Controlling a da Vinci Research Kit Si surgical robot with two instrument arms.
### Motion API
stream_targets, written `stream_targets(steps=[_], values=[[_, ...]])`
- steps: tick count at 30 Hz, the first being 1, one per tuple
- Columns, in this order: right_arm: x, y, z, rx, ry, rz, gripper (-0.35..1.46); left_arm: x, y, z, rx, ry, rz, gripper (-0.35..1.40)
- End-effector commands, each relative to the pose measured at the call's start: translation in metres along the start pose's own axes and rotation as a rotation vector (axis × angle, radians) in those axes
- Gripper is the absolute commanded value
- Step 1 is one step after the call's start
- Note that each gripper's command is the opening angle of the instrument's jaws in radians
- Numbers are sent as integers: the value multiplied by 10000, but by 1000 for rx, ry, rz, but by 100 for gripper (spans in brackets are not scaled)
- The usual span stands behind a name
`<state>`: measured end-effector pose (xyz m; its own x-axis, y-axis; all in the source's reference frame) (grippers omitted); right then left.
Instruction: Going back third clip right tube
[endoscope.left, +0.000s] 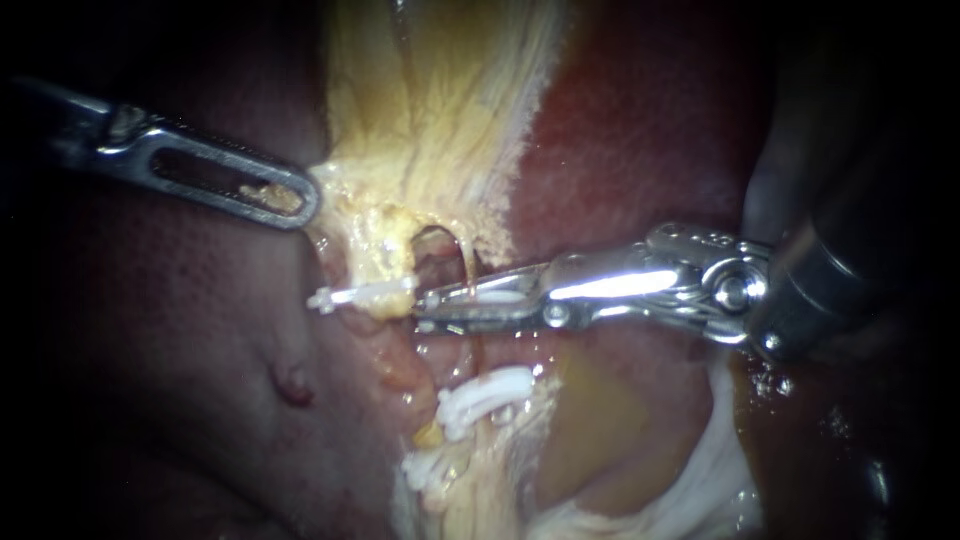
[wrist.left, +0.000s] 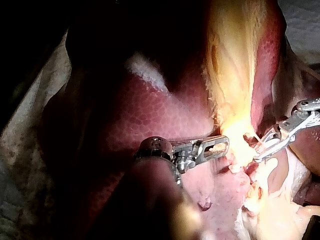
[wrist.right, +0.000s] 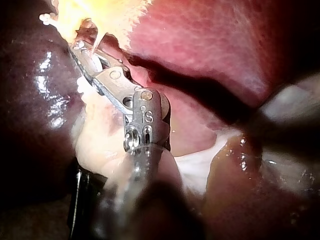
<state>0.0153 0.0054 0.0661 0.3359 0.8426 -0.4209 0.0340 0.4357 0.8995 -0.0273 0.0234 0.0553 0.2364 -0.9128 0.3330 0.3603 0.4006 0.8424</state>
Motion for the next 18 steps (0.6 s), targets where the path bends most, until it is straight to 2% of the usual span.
stream_targets(steps=[1, 7, 8, 11, 14, 18], values=[[0, 0, 0, 0, 0, 0, -35, 0, 0, 0, 0, 0, 0, -35], [0, 1, 1, 4, 8, 0, -35, 0, 0, 0, 0, 0, 0, -35], [0, 1, 2, 8, 9, 5, -26, 0, 0, 0, 0, 0, 0, -35], [0, 3, 7, 5, 13, -49, 13, 0, 0, 1, -1, -1, 0, -35], [-2, 5, 12, 3, 12, -87, 29, 0, 0, 1, -1, -1, 0, -35], [-4, 7, 19, -2, 13, -113, 39, 0, 0, 1, -1, -1, 0, -35]])
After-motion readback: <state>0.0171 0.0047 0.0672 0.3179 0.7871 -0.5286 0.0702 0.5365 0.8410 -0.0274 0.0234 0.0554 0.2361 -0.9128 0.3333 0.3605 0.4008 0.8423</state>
